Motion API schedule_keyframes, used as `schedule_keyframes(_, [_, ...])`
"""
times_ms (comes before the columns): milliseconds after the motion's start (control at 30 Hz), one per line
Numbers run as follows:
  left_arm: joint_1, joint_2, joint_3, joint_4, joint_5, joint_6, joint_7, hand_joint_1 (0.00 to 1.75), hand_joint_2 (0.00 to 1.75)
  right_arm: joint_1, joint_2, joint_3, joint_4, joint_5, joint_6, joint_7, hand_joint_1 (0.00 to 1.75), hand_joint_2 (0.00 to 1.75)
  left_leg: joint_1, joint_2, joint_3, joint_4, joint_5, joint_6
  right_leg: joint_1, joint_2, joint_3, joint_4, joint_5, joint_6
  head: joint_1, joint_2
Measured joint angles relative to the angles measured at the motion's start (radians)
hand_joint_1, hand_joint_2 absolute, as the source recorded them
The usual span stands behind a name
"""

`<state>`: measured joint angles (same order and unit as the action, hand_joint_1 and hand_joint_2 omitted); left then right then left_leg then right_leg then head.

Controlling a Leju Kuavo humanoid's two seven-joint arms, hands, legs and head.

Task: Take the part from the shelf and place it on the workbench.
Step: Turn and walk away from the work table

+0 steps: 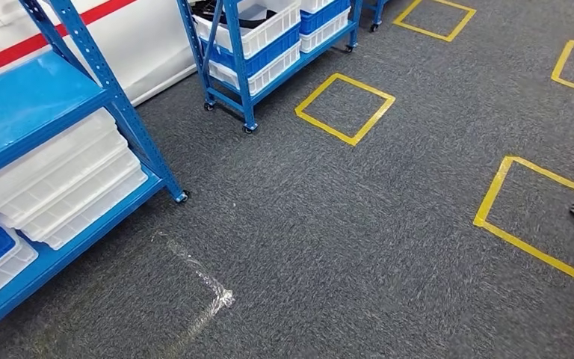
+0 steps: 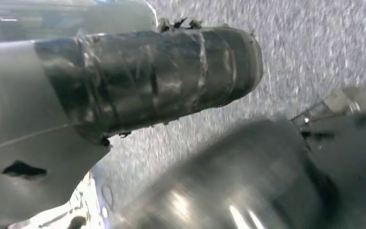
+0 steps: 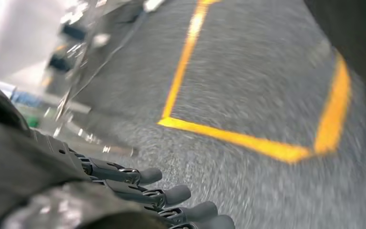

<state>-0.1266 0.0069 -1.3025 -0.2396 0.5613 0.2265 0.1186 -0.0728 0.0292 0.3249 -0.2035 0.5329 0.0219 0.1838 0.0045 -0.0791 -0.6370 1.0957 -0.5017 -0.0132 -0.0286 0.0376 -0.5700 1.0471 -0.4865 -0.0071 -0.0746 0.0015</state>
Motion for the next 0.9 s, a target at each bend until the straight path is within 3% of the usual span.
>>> schedule_keyframes(33, [0.0, 0.0, 0.0, 0.0, 0.0, -0.002, 0.001, 0.0, 0.0, 0.001, 0.001, 0.011, 0.0, 0.012, 0.026, 0.012, 0.0, 0.0, -0.001, 0.036, -0.027, 0.056, -0.029, -0.003, 0.003, -0.016, 0.004, -0.004, 0.0, -0.005, -0.003, 0.0])
schedule_keyframes(67, [0.0, -0.001, 0.0, 0.0, 0.001, -0.005, 0.003, 0.0, 0.0, 0.001, 0.003, 0.021, 0.0, 0.021, 0.049, 0.023, 0.0, 0.0, -0.001, 0.057, -0.061, 0.122, -0.059, -0.006, 0.006, -0.034, 0.005, -0.005, -0.001, -0.009, -0.006, 0.0])
schedule_keyframes(133, [0.0, -0.002, 0.001, 0.0, 0.003, -0.009, 0.007, 0.0, 0.0, 0.0, 0.009, 0.04, 0.0, 0.03, 0.075, 0.038, 0.0, 0.0, 0.001, 0.07, -0.106, 0.206, -0.083, -0.009, 0.009, -0.066, 0.007, -0.006, -0.005, -0.012, -0.006, 0.0])
schedule_keyframes(167, [0.0, -0.002, 0.002, 0.0, 0.003, -0.01, 0.011, 0.0, 0.0, 0.0, 0.012, 0.049, 0.0, 0.036, 0.083, 0.044, 0.0, 0.0, 0.002, 0.073, -0.101, 0.195, -0.066, -0.01, 0.01, -0.081, 0.01, -0.006, -0.008, -0.012, -0.006, 0.0])
schedule_keyframes(200, [0.0, -0.003, 0.002, 0.0, 0.003, -0.01, 0.015, 0.0, 0.0, -0.001, 0.015, 0.06, 0.0, 0.046, 0.09, 0.048, 0.0, 0.0, 0.003, 0.08, -0.075, 0.146, -0.036, -0.009, 0.01, -0.095, 0.013, -0.006, -0.011, -0.01, -0.006, 0.0])
schedule_keyframes(267, [0.0, -0.003, 0.003, 0.0, -0.005, -0.01, 0.021, 0.0, 0.0, -0.005, 0.02, 0.085, -0.001, 0.08, 0.103, 0.057, 0.0, 0.0, -0.001, 0.121, 0.001, 0.01, 0.024, -0.004, 0.013, -0.117, 0.023, -0.005, -0.019, -0.004, -0.006, 0.0])
schedule_keyframes(333, [0.0, -0.003, 0.003, 0.0, -0.015, -0.009, 0.021, 0.0, 0.0, -0.012, 0.023, 0.116, -0.002, 0.117, 0.118, 0.071, 0.0, 0.0, -0.007, 0.145, 0.039, -0.059, 0.041, 0.007, 0.018, -0.133, 0.032, -0.006, -0.026, 0.006, -0.003, 0.0])
schedule_keyframes(400, [0.0, -0.002, 0.003, 0.0, -0.021, -0.009, 0.019, 0.0, 0.0, -0.022, 0.024, 0.148, -0.004, 0.135, 0.127, 0.085, 0.0, 0.0, -0.009, 0.126, 0.042, -0.069, 0.041, 0.019, 0.02, -0.15, 0.042, -0.012, -0.03, 0.017, -0.001, 0.0])
schedule_keyframes(467, [0.001, -0.002, 0.003, 0.0, -0.021, -0.009, 0.019, 0.0, 0.0, -0.029, 0.025, 0.171, -0.006, 0.138, 0.13, 0.092, 0.0, 0.0, -0.003, 0.104, 0.054, -0.083, 0.047, 0.032, 0.017, -0.124, 0.044, 0.002, -0.046, 0.027, 0.001, 0.0])
schedule_keyframes(500, [0.001, -0.002, 0.003, 0.0, -0.021, -0.009, 0.018, 0.0, 0.0, -0.03, 0.025, 0.18, -0.007, 0.138, 0.131, 0.094, 0.0, 0.0, 0.0, 0.094, 0.06, -0.09, 0.05, 0.038, 0.017, -0.097, 0.031, 0.037, -0.067, 0.031, 0.003, 0.0])
schedule_keyframes(567, [-0.001, -0.002, 0.003, 0.0, -0.023, -0.009, 0.016, 0.0, 0.0, -0.029, 0.026, 0.197, -0.008, 0.137, 0.132, 0.094, 0.0, 0.0, 0.001, 0.072, 0.063, -0.093, 0.051, 0.045, 0.018, -0.047, -0.028, 0.159, -0.122, 0.033, 0.007, 0.0])
schedule_keyframes(600, [-0.001, -0.003, 0.003, 0.0, -0.024, -0.01, 0.012, 0.0, 0.0, -0.03, 0.025, 0.204, -0.008, 0.134, 0.132, 0.093, 0.0, 0.0, 0.001, 0.059, 0.064, -0.093, 0.05, 0.047, 0.02, -0.039, -0.06, 0.219, -0.141, 0.033, 0.007, 0.0])
schedule_keyframes(633, [-0.001, -0.003, 0.003, 0.0, -0.027, -0.011, 0.007, 0.0, 0.0, -0.03, 0.025, 0.211, -0.008, 0.132, 0.131, 0.092, 0.0, 0.0, 0.0, 0.044, 0.066, -0.093, 0.049, 0.048, 0.022, -0.036, -0.078, 0.25, -0.141, 0.032, 0.007, 0.0])
schedule_keyframes(667, [-0.001, -0.003, 0.003, 0.0, -0.031, -0.011, 0.003, 0.0, 0.0, -0.031, 0.024, 0.217, -0.009, 0.13, 0.131, 0.091, 0.0, 0.0, 0.0, 0.029, 0.069, -0.093, 0.048, 0.048, 0.024, -0.035, -0.078, 0.245, -0.12, 0.031, 0.007, 0.0])
schedule_keyframes(700, [0.0, -0.003, 0.003, 0.0, -0.036, -0.012, 0.0, 0.0, 0.0, -0.032, 0.023, 0.224, -0.009, 0.129, 0.13, 0.092, 0.0, 0.0, 0.0, 0.013, 0.073, -0.092, 0.046, 0.047, 0.025, -0.031, -0.063, 0.203, -0.082, 0.029, 0.008, 0.0])
schedule_keyframes(767, [0.0, -0.003, 0.003, 0.0, -0.047, -0.014, -0.001, 0.0, 0.0, -0.03, 0.023, 0.236, -0.009, 0.128, 0.129, 0.095, 0.0, 0.0, -0.001, -0.017, 0.074, -0.087, 0.042, 0.042, 0.022, 0.007, -0.017, 0.077, -0.01, 0.023, 0.008, 0.0])
schedule_keyframes(833, [-0.002, -0.003, 0.003, 0.0, -0.053, -0.016, 0.001, 0.0, 0.0, -0.029, 0.023, 0.246, -0.009, 0.125, 0.128, 0.099, 0.0, 0.0, 0.0, -0.042, 0.063, -0.08, 0.041, 0.034, 0.018, 0.046, 0.011, 0.0, 0.005, 0.018, 0.007, 0.0])
schedule_keyframes(900, [0.0, -0.002, 0.003, 0.0, -0.056, -0.017, 0.005, 0.0, 0.0, -0.031, 0.023, 0.256, -0.009, 0.122, 0.128, 0.103, 0.0, 0.0, 0.002, -0.067, 0.053, -0.081, 0.045, 0.023, 0.018, 0.04, 0.021, -0.017, -0.005, 0.011, 0.007, 0.0])
